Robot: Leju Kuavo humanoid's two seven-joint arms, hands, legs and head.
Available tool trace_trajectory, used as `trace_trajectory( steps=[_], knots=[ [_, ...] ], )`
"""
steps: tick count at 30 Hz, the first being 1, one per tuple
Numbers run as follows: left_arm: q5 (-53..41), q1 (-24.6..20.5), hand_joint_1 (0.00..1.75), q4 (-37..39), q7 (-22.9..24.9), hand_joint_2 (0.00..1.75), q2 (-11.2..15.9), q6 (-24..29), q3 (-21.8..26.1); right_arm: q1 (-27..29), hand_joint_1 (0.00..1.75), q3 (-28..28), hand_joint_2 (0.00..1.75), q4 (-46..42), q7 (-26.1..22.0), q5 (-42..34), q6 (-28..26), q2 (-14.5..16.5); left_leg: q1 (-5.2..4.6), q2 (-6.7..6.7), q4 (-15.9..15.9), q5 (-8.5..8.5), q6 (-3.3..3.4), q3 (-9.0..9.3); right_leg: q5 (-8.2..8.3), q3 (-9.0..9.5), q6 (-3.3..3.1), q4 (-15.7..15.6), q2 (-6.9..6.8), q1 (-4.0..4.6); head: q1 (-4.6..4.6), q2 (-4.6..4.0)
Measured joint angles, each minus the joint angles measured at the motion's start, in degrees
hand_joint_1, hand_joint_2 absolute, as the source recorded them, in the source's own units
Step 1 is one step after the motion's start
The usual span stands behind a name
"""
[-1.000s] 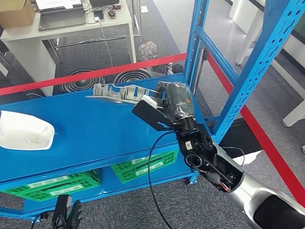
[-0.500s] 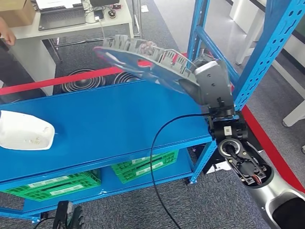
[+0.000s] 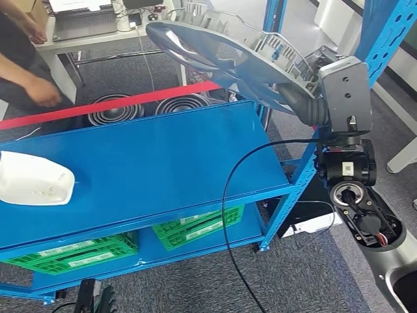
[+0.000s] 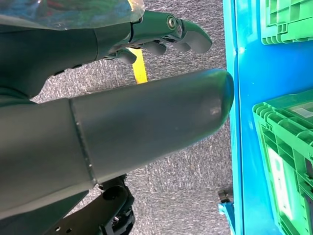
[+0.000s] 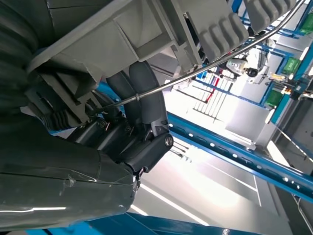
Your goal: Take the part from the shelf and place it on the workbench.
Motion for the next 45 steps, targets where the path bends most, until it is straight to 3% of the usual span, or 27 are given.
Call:
trace_trajectory(
  steps=[2,6,14,45],
  knots=[
    [0.01,0.01,0.0,0.0,0.0,0.0,0.0,0.0,0.0,0.02,1.75,-0.22,1.75,-0.44,0.08,-0.05,0.0,-0.41,0.0,0.0,0.0,0.0,0.0,0.0,0.0,0.0,0.0,0.0,0.0,0.0,0.0,0.0],
    [0.11,0.02,0.0,0.0,-0.02,1.75,-0.03,0.0,0.0,0.04,1.75,-0.36,1.75,-1.07,0.24,-0.05,0.0,-0.97,0.0,0.0,-0.01,0.0,0.0,0.0,0.0,0.0,0.0,0.0,-0.01,0.0,-0.01,0.0],
    [-0.07,0.06,0.0,0.0,-0.68,1.75,-0.11,3.03,0.0,0.05,1.75,-0.22,1.75,-1.18,0.79,-0.63,0.02,-1.77,0.0,-0.01,-0.02,0.0,0.0,0.0,0.0,0.01,0.0,0.0,-0.01,0.0,0.0,0.0],
    [1.46,1.32,0.0,0.0,-1.38,1.75,-0.39,3.37,0.11,0.22,1.75,0.81,1.75,-0.98,-0.97,-1.88,-0.27,-1.8,0.0,-0.04,-0.05,0.0,0.0,-0.03,-0.01,0.0,0.0,0.0,-0.05,0.0,0.0,0.0]
  ],
)
